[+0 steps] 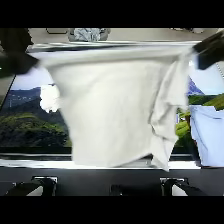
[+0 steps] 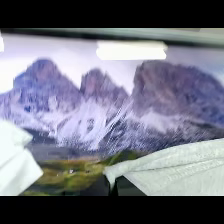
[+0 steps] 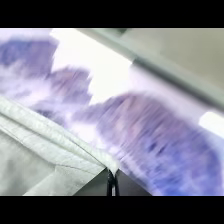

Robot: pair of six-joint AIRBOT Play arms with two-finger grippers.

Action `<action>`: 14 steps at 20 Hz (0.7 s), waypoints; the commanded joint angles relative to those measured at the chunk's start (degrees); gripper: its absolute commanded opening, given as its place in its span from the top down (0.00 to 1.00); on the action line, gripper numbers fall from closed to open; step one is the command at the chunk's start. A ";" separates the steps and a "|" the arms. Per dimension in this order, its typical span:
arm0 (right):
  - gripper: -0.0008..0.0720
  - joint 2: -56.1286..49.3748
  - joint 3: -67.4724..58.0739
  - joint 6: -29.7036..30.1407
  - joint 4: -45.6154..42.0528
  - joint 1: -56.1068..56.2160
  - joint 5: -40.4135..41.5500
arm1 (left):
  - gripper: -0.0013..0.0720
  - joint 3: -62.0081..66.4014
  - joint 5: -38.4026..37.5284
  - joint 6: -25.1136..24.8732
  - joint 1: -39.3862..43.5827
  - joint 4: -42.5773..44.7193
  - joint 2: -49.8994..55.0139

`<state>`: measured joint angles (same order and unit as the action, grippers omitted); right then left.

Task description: Fold the shirts.

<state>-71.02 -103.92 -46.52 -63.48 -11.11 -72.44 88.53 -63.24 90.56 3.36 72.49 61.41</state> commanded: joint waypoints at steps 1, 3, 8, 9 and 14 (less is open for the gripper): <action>0.92 -19.58 -0.09 -3.02 6.58 -0.04 -3.26 | 0.94 -9.60 5.20 -0.57 -0.11 2.97 13.07; 0.92 -28.50 -0.11 -6.01 15.04 -0.04 -1.95 | 0.94 -8.94 5.88 -0.55 -0.11 2.10 21.40; 0.92 -38.53 -0.09 -9.44 22.25 0.44 -2.43 | 0.94 -8.33 5.68 -0.50 -0.07 -3.04 31.30; 0.92 -38.84 -0.11 -9.44 21.33 0.92 -2.40 | 0.94 -8.33 5.68 -0.50 -0.04 -4.94 32.13; 0.08 -35.47 -2.14 -6.36 21.42 -2.10 -11.39 | 0.12 -3.65 -7.08 -4.22 -3.30 -8.83 32.57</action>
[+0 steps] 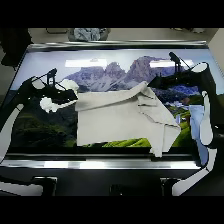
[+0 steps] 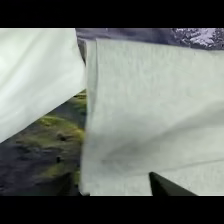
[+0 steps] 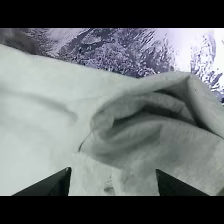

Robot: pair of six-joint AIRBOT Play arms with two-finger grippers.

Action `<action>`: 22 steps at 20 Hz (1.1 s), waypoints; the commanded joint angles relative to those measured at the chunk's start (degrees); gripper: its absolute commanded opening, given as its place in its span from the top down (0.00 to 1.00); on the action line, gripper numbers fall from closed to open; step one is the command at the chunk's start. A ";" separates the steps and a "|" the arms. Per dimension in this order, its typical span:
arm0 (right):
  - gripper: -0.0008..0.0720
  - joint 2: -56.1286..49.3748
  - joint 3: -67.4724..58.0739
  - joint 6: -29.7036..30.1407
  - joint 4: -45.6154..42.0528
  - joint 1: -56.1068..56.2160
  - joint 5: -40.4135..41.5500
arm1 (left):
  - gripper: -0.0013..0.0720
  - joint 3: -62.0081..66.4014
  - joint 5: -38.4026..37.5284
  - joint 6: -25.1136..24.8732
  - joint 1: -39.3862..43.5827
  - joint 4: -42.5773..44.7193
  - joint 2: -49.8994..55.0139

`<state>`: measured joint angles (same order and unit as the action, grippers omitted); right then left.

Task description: Fold the shirts.

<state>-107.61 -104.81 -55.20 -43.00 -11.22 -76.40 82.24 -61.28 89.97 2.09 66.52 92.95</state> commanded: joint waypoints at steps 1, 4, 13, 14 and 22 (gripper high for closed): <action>0.08 2.82 -1.88 2.71 -0.74 -4.11 -11.32 | 0.12 3.63 -13.90 -5.66 -4.04 -2.86 0.81; 0.09 8.94 -1.92 0.70 -11.56 -11.32 -21.88 | 0.12 0.87 -24.81 -6.51 -10.62 -2.89 -2.40; 0.11 31.58 37.40 3.21 -28.17 -17.16 -17.22 | 0.26 -45.99 -8.15 -10.71 -5.90 -14.03 -21.53; 0.11 34.84 42.01 3.37 -31.32 -17.16 -15.08 | 0.26 -47.80 -6.64 -11.26 -4.50 -15.67 -21.44; 0.12 42.45 55.80 3.08 -34.23 -17.16 -10.36 | 0.39 -48.81 5.03 -7.04 2.91 -18.82 -19.82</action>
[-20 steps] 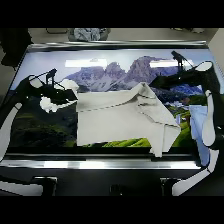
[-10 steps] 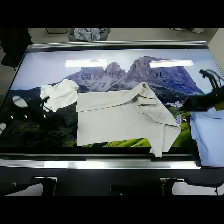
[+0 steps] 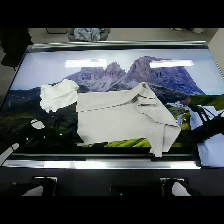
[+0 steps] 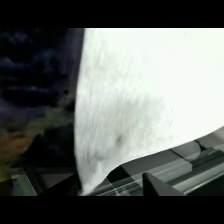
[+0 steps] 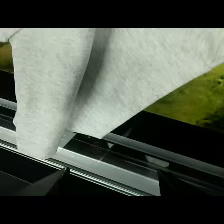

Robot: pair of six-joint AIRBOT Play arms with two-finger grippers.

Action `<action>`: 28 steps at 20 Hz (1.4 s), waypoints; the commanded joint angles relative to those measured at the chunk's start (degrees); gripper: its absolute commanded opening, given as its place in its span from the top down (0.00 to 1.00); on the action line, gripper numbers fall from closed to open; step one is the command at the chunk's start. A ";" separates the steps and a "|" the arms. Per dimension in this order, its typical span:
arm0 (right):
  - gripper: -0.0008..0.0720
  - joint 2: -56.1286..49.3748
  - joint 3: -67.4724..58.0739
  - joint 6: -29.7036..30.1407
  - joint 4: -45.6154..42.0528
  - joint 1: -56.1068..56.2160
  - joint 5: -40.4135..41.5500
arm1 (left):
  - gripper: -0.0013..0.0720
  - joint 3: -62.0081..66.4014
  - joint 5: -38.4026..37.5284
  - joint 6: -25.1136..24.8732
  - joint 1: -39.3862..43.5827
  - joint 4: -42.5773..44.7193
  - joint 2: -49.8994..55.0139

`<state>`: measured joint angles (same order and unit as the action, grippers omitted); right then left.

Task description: Fold the shirts.

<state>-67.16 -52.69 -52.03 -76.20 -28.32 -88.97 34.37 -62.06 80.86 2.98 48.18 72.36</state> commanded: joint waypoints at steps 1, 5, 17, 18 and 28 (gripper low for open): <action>0.12 2.03 3.82 -0.61 -1.31 -0.07 3.26 | 0.53 -0.94 6.73 2.29 2.56 -0.46 1.01; 0.13 1.40 4.07 -5.81 -0.24 -0.07 11.78 | 0.94 -0.83 7.65 1.55 2.69 -0.37 1.01; 0.29 -9.44 4.37 -9.29 6.99 -0.07 29.51 | 0.94 -0.81 4.90 1.42 2.69 -0.39 0.15; 0.29 -9.44 4.37 -9.29 6.80 -0.07 30.10 | 0.94 -0.81 4.92 1.42 2.69 -0.42 0.15; 0.92 -12.13 4.15 -6.03 8.02 -0.07 26.36 | 0.94 -0.42 5.51 1.38 2.69 -0.39 0.07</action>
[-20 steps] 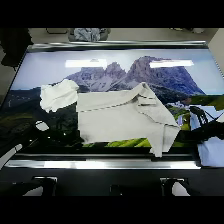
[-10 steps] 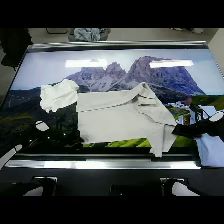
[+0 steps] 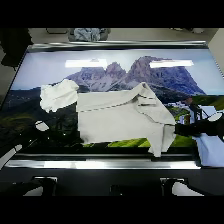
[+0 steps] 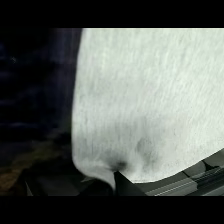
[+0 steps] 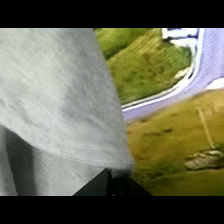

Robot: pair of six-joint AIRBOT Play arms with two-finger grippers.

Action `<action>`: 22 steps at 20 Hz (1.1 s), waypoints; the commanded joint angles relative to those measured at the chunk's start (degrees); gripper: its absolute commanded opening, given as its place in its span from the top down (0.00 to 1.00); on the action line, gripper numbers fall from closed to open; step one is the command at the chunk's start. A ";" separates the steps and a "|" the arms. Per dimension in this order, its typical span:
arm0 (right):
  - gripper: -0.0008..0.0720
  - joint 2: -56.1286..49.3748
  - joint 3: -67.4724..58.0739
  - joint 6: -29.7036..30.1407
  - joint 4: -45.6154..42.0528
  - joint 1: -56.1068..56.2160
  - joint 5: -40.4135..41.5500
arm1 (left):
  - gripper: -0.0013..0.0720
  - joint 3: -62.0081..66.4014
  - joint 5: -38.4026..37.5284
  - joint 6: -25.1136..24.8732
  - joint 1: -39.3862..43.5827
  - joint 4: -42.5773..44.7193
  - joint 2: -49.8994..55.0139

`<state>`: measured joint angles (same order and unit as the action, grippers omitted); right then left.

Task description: Fold the shirts.

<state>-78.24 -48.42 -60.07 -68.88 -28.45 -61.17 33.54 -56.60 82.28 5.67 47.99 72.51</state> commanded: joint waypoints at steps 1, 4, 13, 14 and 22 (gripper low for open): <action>0.92 -0.57 -0.76 4.61 1.84 0.07 -2.27 | 0.94 1.18 -0.98 -0.85 0.00 -0.15 -0.68; 0.92 4.50 -7.41 8.52 4.15 0.07 -6.38 | 0.94 9.33 -2.05 -0.55 -1.22 5.99 -7.58; 0.92 34.99 -55.71 8.09 1.38 0.07 4.72 | 0.94 73.81 -1.27 7.39 -25.49 18.25 -26.88; 0.92 36.33 -57.99 6.05 0.98 0.07 4.74 | 0.94 78.51 -1.42 7.34 -26.77 18.25 -27.02; 0.92 37.62 -63.34 3.45 -2.08 2.67 4.42 | 0.94 83.43 -3.15 8.24 -27.06 18.29 -28.70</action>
<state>-41.23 -110.08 -55.99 -69.04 -27.59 -56.90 115.22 -58.87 89.97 -20.91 66.48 44.25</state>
